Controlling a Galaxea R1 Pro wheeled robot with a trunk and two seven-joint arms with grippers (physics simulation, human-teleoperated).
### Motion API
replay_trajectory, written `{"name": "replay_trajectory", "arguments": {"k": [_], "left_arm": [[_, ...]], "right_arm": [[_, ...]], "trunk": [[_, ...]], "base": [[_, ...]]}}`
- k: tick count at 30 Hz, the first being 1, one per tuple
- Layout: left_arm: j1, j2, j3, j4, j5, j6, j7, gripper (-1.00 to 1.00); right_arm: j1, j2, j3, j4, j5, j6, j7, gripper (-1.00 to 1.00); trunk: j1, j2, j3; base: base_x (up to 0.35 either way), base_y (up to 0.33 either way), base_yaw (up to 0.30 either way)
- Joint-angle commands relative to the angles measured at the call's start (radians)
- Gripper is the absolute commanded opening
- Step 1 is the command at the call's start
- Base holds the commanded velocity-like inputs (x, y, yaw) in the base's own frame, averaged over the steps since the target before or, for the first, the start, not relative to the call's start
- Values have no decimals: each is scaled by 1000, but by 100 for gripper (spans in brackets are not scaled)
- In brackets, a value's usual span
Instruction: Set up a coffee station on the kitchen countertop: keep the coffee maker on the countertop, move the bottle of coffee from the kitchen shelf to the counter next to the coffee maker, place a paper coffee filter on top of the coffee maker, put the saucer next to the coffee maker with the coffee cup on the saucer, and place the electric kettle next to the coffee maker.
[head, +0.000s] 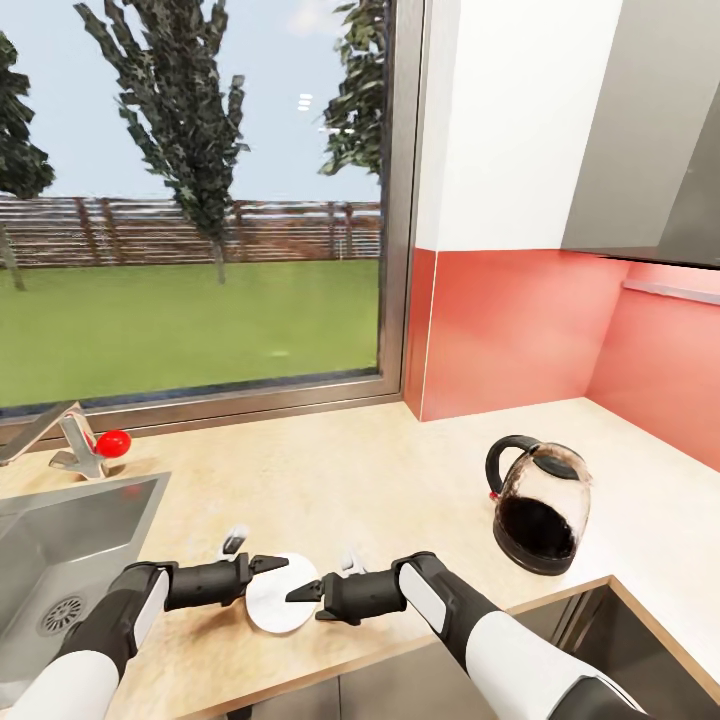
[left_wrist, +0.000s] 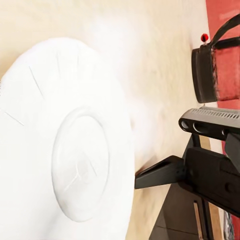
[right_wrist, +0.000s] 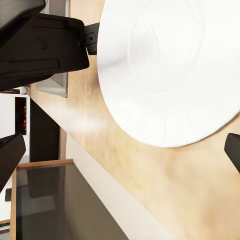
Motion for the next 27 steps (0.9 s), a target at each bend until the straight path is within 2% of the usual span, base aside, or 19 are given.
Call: {"name": "replay_trajectory", "arguments": {"k": [1,27], "left_arm": [[-1,0,0,0,-9,4,1,100],[2,18,-5,5,-20,-3,13,100]], "right_arm": [[-1,0,2,1,0,2,3,100],[-1,0,2,1,0,2,3,100]], "trunk": [[1,-2,-2],[1,-2,-2]], "base": [[0,0,0],[0,0,0]]}}
